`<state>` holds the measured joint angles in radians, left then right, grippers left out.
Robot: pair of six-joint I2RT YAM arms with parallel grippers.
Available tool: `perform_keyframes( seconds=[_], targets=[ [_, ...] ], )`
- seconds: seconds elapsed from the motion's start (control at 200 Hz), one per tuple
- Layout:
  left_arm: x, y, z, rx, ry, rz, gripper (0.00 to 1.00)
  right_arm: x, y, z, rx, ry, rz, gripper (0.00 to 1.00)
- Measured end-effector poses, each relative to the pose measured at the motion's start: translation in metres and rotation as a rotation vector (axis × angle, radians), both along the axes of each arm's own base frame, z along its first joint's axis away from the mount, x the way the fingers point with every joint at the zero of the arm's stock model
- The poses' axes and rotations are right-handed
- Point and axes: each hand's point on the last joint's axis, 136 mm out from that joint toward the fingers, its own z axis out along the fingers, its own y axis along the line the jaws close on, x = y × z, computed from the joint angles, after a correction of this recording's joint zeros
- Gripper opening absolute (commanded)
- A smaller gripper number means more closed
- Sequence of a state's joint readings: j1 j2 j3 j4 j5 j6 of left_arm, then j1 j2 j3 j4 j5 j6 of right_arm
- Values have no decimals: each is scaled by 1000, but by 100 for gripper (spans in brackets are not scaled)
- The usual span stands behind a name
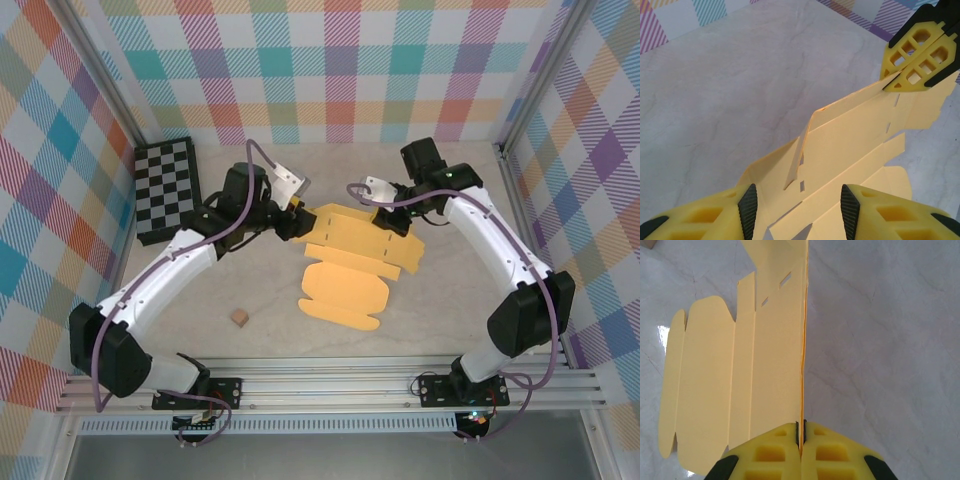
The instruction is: Fold the paper box
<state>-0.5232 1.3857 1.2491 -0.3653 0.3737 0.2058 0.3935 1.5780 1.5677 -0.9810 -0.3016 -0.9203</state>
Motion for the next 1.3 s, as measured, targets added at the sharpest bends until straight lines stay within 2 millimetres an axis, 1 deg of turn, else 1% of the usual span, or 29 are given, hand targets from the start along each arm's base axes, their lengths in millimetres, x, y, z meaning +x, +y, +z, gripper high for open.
perform_keyframes(
  seconds=[0.205, 0.26, 0.315, 0.445, 0.475, 0.56, 0.595, 0.74, 0.8, 0.855, 0.96, 1.015, 1.07, 1.21, 1.245, 1.3],
  targets=[
    [-9, -21, -15, 15, 36, -54, 46, -1, 2, -1, -5, 2, -1, 0],
    [-8, -24, -20, 21, 47, -54, 44, -1, 2, -1, -7, 1, -1, 0],
    [-4, -25, -23, 27, 56, -46, 40, -2, 3, -1, -9, 2, -1, 0],
    [6, -28, -30, 39, 76, -11, 27, -4, 6, -1, -11, 5, 1, 0],
    [8, -29, -32, 41, 80, -2, 22, -4, 6, -2, -12, 6, -2, 0],
    [13, -31, -35, 49, 92, 36, 4, -4, 6, -2, -16, 14, -29, 0],
    [15, -31, -37, 49, 99, 63, 0, -3, 5, -3, -25, 19, -54, 0],
    [29, -35, -41, 2, 156, 205, 0, 10, 6, -5, -57, -24, -157, 0],
    [36, -33, -47, -28, 203, 278, 0, 13, 10, -11, -76, -74, -179, 0],
    [39, -32, -55, -51, 257, 336, 0, 14, 13, -20, -96, -127, -182, 0],
    [40, -33, -70, -90, 364, 423, 7, 12, 14, -37, -118, -222, -183, 0],
    [39, -34, -74, -113, 408, 451, 11, 12, 12, -43, -121, -261, -186, 0],
    [38, -37, -77, -142, 452, 475, 12, 15, 11, -44, -120, -292, -188, 0],
    [42, -39, -74, -206, 497, 516, 10, 23, 12, -40, -117, -349, -187, 0],
    [42, -39, -74, -210, 501, 521, 12, 24, 12, -40, -117, -358, -186, 0],
    [42, -38, -75, -210, 508, 526, 19, 26, 13, -41, -118, -370, -180, 0]
  ],
)
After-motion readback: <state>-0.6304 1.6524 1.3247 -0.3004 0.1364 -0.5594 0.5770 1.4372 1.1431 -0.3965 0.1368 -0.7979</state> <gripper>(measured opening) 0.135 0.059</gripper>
